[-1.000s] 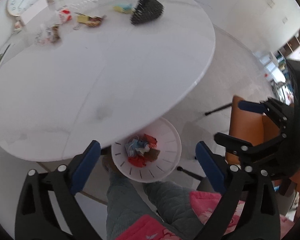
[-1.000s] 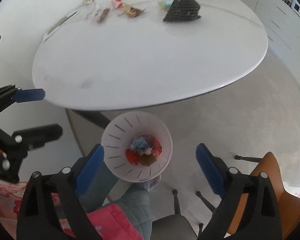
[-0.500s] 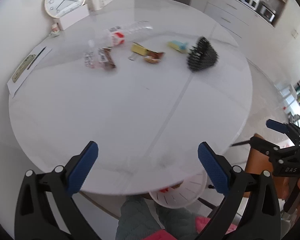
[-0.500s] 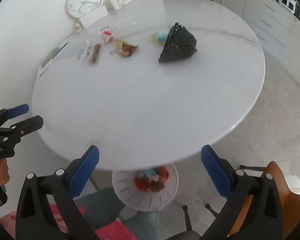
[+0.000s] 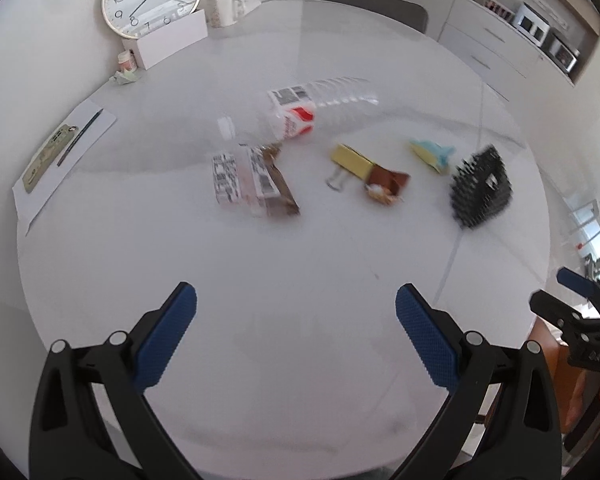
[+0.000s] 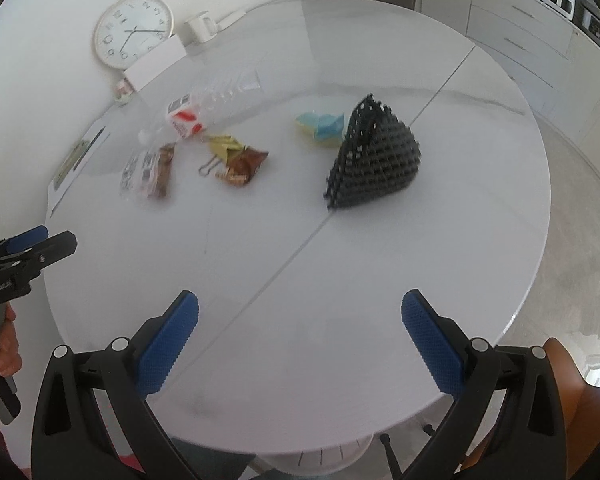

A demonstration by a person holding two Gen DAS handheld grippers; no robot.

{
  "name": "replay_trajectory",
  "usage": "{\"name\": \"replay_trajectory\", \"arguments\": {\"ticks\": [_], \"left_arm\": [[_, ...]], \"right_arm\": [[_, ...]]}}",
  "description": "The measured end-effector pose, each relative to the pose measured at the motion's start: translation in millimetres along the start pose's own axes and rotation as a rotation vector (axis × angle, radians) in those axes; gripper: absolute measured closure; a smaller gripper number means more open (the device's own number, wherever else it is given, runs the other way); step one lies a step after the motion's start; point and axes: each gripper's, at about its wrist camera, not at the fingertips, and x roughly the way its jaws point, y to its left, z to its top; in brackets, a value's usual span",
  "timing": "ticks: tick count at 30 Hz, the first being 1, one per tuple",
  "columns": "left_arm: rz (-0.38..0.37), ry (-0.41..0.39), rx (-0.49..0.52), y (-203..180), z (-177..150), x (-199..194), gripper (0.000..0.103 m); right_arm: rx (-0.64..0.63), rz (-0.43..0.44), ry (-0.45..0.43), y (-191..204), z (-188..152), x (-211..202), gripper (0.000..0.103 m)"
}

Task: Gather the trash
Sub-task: 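Move both tools back over the table toward the snack packets and black net, then grasp the snack packets with the left tool while the right tool grasps the black net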

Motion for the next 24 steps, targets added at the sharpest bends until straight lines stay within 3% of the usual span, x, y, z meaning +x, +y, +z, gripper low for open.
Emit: {"name": "replay_trajectory", "arguments": {"ticks": [13,19,24], "left_arm": [[0.028,0.023,-0.089,32,74,90,0.007],[0.055,0.055,-0.12,36,90,130,0.007],[0.062,0.071,-0.12,36,97,150,0.01]], "right_arm": [[0.073,-0.096,0.015,-13,64,56,0.002],[0.127,-0.156,0.009,-33,101,94,0.002],[0.138,-0.206,0.056,-45,115,130,0.002]]}}
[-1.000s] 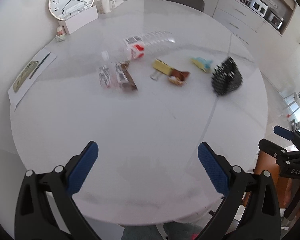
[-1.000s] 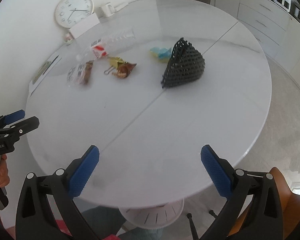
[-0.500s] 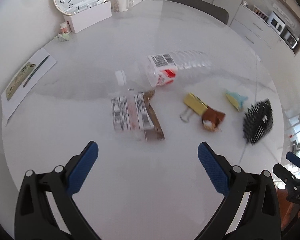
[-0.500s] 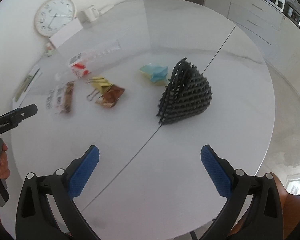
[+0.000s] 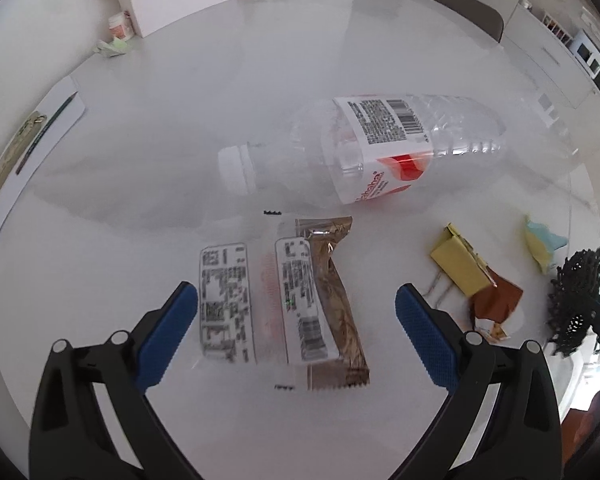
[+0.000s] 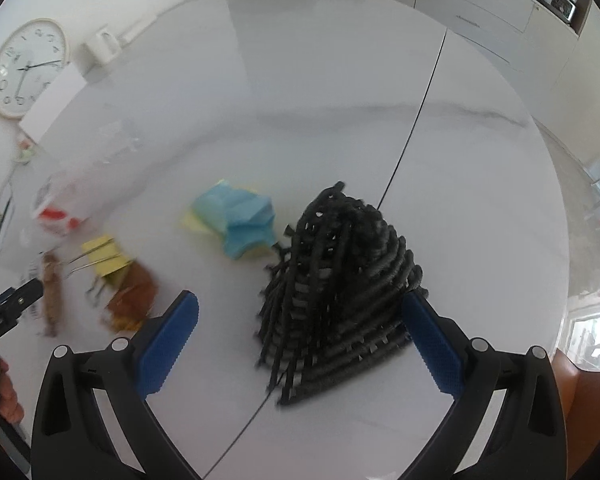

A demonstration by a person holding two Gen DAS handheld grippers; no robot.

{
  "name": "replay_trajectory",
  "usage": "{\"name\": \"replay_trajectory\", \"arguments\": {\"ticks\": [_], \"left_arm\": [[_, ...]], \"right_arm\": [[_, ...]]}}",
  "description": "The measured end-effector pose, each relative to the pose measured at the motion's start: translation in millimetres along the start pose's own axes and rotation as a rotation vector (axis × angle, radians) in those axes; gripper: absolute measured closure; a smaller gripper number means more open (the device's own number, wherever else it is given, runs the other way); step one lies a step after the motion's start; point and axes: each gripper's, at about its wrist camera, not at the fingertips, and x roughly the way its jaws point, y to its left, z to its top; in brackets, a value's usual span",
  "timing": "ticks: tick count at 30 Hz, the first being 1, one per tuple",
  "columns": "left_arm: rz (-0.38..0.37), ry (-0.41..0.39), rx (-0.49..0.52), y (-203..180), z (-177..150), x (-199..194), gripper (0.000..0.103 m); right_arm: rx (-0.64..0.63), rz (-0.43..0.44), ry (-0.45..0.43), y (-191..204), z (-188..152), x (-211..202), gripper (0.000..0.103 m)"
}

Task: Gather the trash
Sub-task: 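Grasp the snack packets with the left tool while the right tool grasps the black net, then carry the snack packets and black net to the wastebasket and release both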

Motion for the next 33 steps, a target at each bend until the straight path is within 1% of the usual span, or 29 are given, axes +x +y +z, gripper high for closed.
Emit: {"name": "replay_trajectory", "arguments": {"ticks": [2,3,4,5,6,7,8,9,11,13,18,21,24,27,31,33], "left_arm": [[0.008,0.006,0.024,-4,2,5,0.02],[0.009,0.011,0.033,-5,2,7,0.024],[0.006,0.016,0.037,-6,2,8,0.035],[0.003,0.021,0.037,-5,2,10,0.044],[-0.005,0.025,0.034,-3,3,11,0.045],[-0.012,0.026,0.029,-2,2,11,0.05],[-0.014,0.024,0.027,0,1,12,0.056],[-0.011,0.025,0.03,1,0,12,0.057],[-0.003,0.017,0.043,4,-3,10,0.065],[-0.003,0.011,0.058,4,-6,6,0.071],[-0.008,-0.019,0.076,3,-14,-13,0.072],[-0.011,-0.02,0.088,2,-22,-29,0.072],[0.0,-0.018,0.124,0,-34,-47,0.072],[-0.028,-0.014,0.151,-4,-56,-70,0.072],[-0.071,-0.014,0.184,-17,-93,-103,0.072],[-0.101,-0.012,0.21,-28,-115,-122,0.072]], "right_arm": [[-0.021,-0.025,0.003,2,2,6,0.003],[-0.033,-0.04,0.002,3,2,8,0.005],[-0.04,-0.045,0.003,3,2,8,0.018],[-0.045,-0.05,0.009,3,1,8,0.027],[-0.045,-0.05,0.009,2,0,7,0.03],[-0.046,-0.052,0.006,1,-1,5,0.038],[-0.049,-0.054,0.006,-1,-2,5,0.049],[-0.052,-0.056,0.002,-2,-3,4,0.052],[-0.051,-0.051,-0.015,-5,-8,-2,0.062],[-0.048,-0.04,-0.022,-9,-10,-5,0.068],[-0.031,0.002,-0.044,-16,-22,-24,0.071],[-0.02,0.05,-0.049,-18,-32,-39,0.072],[-0.041,0.063,-0.061,-18,-45,-59,0.072],[-0.077,0.093,-0.06,-16,-64,-81,0.072],[-0.134,0.114,-0.064,-13,-98,-113,0.072],[-0.157,0.139,-0.062,-14,-119,-132,0.072]]}}
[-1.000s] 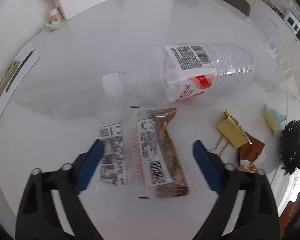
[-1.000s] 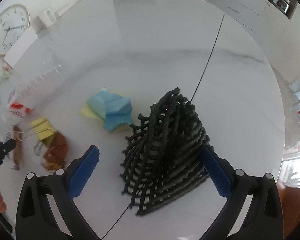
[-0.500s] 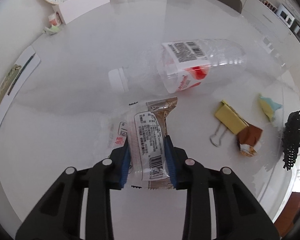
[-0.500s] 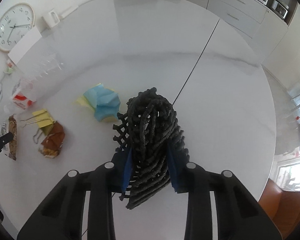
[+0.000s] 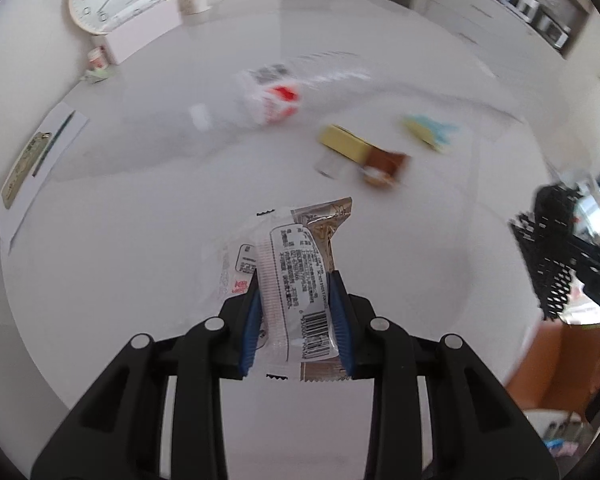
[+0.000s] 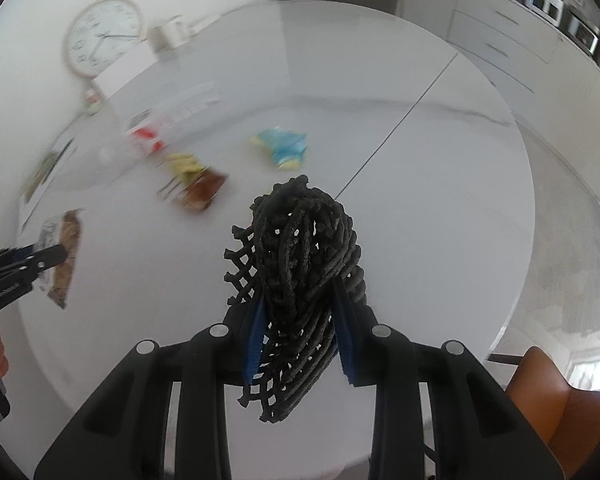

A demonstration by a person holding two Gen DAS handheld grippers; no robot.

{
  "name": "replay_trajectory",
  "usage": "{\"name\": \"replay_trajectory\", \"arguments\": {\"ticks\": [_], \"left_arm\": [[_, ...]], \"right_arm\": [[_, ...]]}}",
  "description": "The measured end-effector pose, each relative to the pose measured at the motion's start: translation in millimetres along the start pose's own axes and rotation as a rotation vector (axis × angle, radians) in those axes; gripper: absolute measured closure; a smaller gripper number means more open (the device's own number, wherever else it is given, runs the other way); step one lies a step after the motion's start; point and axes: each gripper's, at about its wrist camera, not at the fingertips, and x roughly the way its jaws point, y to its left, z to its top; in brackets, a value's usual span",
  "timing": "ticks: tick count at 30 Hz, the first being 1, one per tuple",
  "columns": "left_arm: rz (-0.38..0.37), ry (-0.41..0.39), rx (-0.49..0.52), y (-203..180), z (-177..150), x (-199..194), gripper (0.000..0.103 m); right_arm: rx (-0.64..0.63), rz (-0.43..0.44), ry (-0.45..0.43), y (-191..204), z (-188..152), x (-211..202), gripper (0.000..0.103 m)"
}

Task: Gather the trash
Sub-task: 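Carry the snack packets and black net to the wastebasket and release both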

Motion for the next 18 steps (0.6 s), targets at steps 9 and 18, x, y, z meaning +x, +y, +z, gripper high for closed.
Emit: {"name": "replay_trajectory", "arguments": {"ticks": [9,18], "left_arm": [[-0.101,0.012,0.078,-76,-82,-58,0.072],[-0.089,0.038,0.134,-131,-143,-78,0.071]], "right_arm": [[-0.059,0.067,0.021,2,-73,-64,0.071],[-0.084,0.121,0.053,-11,-127,-82,0.069]]}}
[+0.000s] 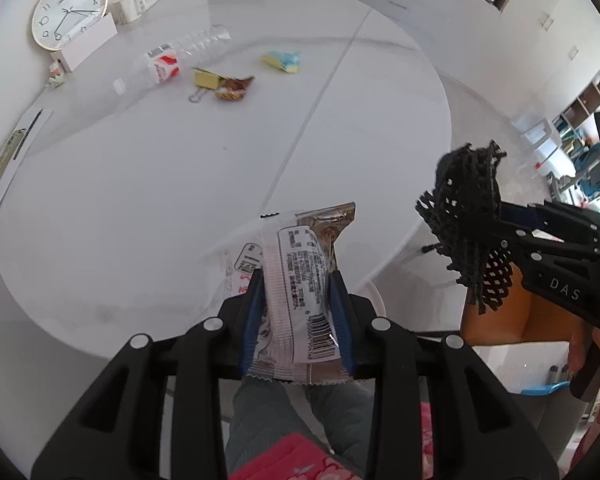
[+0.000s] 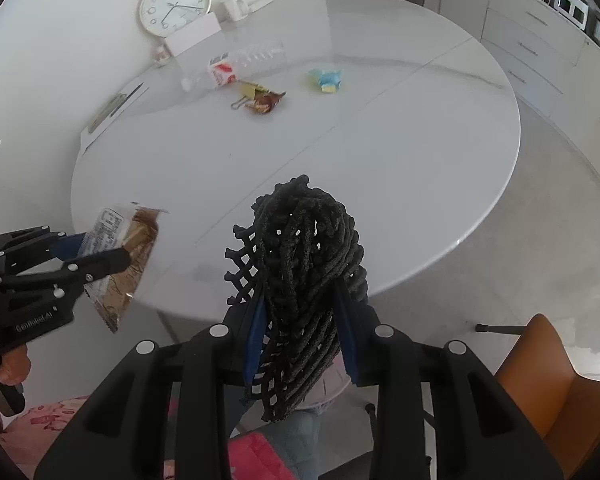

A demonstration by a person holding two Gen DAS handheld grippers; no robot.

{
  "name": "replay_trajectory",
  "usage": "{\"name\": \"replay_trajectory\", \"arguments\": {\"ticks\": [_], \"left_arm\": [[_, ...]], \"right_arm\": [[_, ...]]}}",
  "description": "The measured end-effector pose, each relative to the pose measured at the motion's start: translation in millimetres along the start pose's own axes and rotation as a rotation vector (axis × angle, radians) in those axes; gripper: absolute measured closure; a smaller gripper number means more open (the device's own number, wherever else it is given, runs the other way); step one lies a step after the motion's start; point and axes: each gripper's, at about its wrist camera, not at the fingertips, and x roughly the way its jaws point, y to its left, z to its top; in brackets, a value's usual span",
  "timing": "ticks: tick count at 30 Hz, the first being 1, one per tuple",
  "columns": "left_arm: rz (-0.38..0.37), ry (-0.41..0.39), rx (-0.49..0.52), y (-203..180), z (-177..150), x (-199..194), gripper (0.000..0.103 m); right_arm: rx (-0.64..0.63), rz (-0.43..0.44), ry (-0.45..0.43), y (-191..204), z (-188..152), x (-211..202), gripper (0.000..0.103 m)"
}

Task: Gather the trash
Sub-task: 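Carry the snack packets and black net to the wastebasket and release both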

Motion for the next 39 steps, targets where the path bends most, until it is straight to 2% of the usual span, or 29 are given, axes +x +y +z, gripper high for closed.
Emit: {"name": "replay_trajectory", "arguments": {"ticks": [9,17,28,39], "left_arm": [[0.008,0.047,0.009,-45,-35,18,0.069],[-0.015,0.097,0.023,-69,-51,39,0.065],[-0.024,0.115,0.03,-78,-54,44,0.04],[-0.023,0.114,0.036,-78,-52,41,0.038]], "right_arm": [[-0.043,0.024,0.035,-13,-34,-3,0.069],[-0.072,0.036,0.059,-17,-45,-2,0.068],[-0.084,0.048,0.07,-18,-48,-1,0.066],[-0.083,0.05,0.072,-19,-47,1,0.066]]}}
